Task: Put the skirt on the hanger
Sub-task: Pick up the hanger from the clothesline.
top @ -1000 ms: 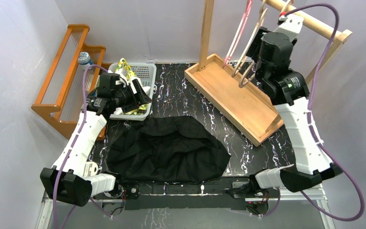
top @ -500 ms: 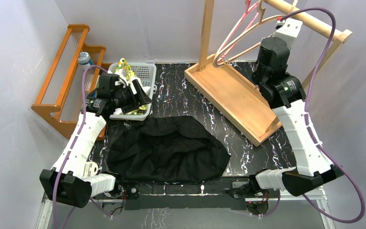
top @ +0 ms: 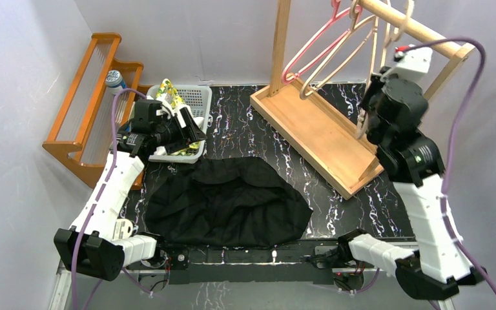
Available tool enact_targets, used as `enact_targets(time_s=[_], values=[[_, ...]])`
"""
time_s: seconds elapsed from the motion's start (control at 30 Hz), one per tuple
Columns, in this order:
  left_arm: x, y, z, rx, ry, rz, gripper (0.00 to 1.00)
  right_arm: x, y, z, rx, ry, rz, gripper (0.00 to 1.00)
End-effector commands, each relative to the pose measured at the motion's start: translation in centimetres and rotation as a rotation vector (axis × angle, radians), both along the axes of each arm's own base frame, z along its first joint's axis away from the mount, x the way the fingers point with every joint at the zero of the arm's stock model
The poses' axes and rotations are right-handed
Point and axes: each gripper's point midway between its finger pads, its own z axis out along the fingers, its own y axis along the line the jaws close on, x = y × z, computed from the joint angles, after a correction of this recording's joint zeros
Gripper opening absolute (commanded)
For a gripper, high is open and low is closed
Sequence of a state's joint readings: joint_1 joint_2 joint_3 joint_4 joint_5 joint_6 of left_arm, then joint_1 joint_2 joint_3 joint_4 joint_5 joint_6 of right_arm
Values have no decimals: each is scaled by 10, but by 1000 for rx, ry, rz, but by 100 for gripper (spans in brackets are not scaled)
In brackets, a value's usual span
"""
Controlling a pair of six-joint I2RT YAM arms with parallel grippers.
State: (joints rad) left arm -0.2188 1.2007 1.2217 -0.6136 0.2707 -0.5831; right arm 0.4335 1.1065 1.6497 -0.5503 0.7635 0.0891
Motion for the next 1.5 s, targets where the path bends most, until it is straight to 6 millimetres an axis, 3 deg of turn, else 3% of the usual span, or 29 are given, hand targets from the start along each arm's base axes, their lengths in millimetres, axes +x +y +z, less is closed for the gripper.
enact_targets(time_s=[0.0, 0.17, 0.33, 0.47, 0.63, 0.77, 0.9, 1.07, 1.3, 1.37, 1.47], values=[[2, -5, 11, -24, -28, -34, 75, -31, 3, 20, 70, -97, 105, 0], [13, -2, 20, 10, -62, -31, 79, -52, 24, -15, 103, -10, 264, 0], [27, 2, 36, 51, -113, -26, 98, -80, 36, -45, 154, 60, 374, 0], [37, -2, 51, 43, -151, -39, 99, -98, 54, -74, 218, 147, 480, 0], [39, -22, 66, -57, -176, -115, 98, -113, 72, -122, 309, 281, 549, 0], [36, -33, 69, -120, -182, -154, 98, -122, 78, -149, 358, 349, 571, 0], [30, -40, 69, -163, -201, -189, 98, -127, 99, -169, 396, 413, 666, 0], [22, -50, 73, -201, -258, -277, 98, -128, 136, -167, 483, 411, 852, 0], [15, -48, 80, -333, -284, -293, 98, -132, 178, -142, 621, 350, 1097, 0], [17, -48, 91, -412, -291, -327, 98, -137, 184, -142, 633, 351, 1146, 0], [9, -58, 122, -504, -404, -520, 92, -147, 190, -151, 596, 386, 1231, 0]])
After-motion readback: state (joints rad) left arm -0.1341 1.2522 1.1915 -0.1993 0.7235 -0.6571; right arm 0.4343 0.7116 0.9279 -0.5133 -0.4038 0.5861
